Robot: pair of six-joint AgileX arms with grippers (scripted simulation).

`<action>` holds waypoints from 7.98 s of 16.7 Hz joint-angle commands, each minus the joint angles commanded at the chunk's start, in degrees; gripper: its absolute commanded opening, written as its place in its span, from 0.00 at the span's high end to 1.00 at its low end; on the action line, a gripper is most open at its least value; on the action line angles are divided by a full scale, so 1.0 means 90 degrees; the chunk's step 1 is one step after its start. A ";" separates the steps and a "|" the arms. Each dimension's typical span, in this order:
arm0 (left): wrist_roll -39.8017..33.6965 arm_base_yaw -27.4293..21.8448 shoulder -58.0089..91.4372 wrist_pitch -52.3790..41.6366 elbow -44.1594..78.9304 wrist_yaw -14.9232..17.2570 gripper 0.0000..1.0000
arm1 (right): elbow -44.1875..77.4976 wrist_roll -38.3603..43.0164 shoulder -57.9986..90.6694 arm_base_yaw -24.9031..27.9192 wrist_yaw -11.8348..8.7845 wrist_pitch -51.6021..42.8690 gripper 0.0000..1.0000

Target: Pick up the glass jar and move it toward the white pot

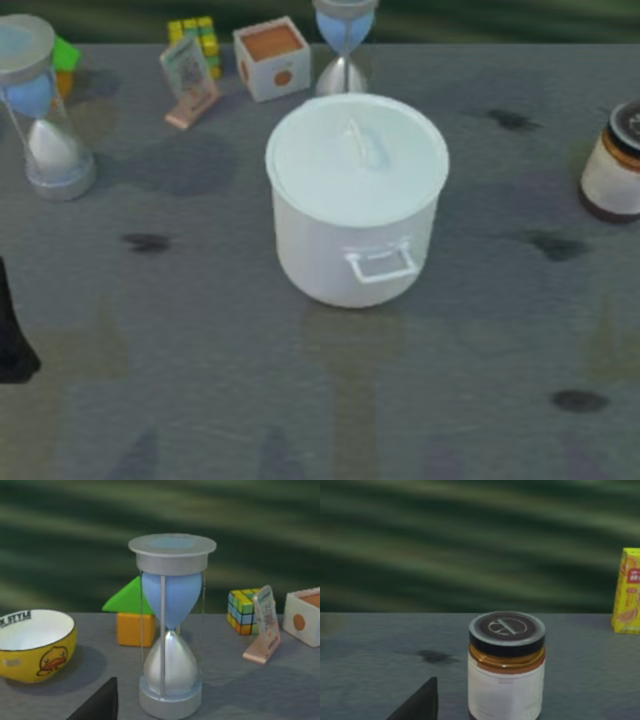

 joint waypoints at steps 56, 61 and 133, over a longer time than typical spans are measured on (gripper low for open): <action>0.0000 0.0000 0.0000 0.0000 0.0000 0.0000 0.00 | 1.4486 -0.2837 1.5981 0.0030 0.0041 -0.8503 0.00; 0.0000 0.0000 0.0000 0.0000 0.0000 0.0000 0.00 | 1.4486 -0.2837 1.5981 0.0030 0.0041 -0.8503 0.30; 0.0000 0.0000 0.0000 0.0000 0.0000 0.0000 0.00 | 1.1549 0.1809 1.4325 0.1745 -0.0047 -0.7233 0.70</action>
